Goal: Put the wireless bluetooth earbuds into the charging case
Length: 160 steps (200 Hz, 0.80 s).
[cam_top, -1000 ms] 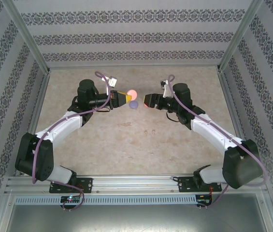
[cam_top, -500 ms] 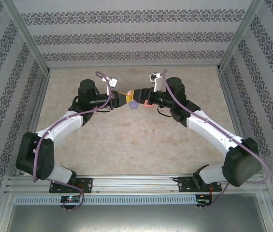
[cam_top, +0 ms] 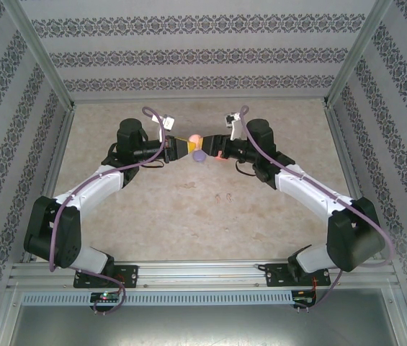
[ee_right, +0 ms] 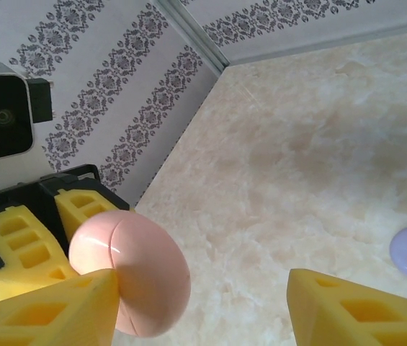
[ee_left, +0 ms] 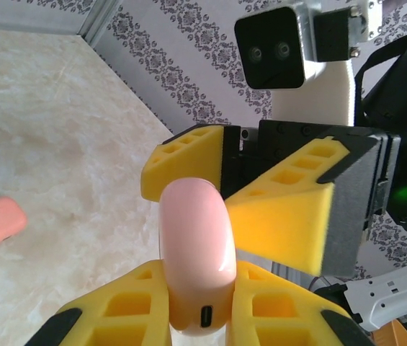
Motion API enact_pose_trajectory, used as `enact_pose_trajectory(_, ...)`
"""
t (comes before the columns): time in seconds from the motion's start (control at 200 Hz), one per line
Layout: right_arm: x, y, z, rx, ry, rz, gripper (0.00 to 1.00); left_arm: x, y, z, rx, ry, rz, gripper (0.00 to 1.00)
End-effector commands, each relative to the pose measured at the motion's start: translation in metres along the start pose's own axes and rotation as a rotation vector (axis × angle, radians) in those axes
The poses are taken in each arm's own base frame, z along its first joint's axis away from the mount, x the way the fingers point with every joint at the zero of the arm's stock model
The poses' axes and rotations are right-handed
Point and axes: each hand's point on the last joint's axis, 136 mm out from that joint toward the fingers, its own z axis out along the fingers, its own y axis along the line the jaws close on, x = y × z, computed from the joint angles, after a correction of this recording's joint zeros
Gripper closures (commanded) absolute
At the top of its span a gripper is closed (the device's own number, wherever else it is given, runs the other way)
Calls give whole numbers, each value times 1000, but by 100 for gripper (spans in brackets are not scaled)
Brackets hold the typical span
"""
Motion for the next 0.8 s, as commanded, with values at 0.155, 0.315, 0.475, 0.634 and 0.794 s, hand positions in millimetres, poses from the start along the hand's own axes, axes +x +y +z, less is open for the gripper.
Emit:
enact_pose_trajectory(0.155,7,-26,1,58,1,41,38,-28,-40,-8,93,-43,111,100)
enact_pose_trajectory(0.315,3,-22,-8,40,-8,47,39,-27,-39,-8,88,-40,108,100)
enact_pose_trajectory(0.475,4,-10,-27,-3,-14,15,39,-27,-38,-8,91,-38,107,100)
enact_pose_trajectory(0.634,6,5,-35,-82,-1,-19,39,-28,-40,-6,110,-36,104,100)
enact_pose_trajectory(0.794,4,22,-33,-165,20,-45,40,-30,-43,-5,134,-31,97,100)
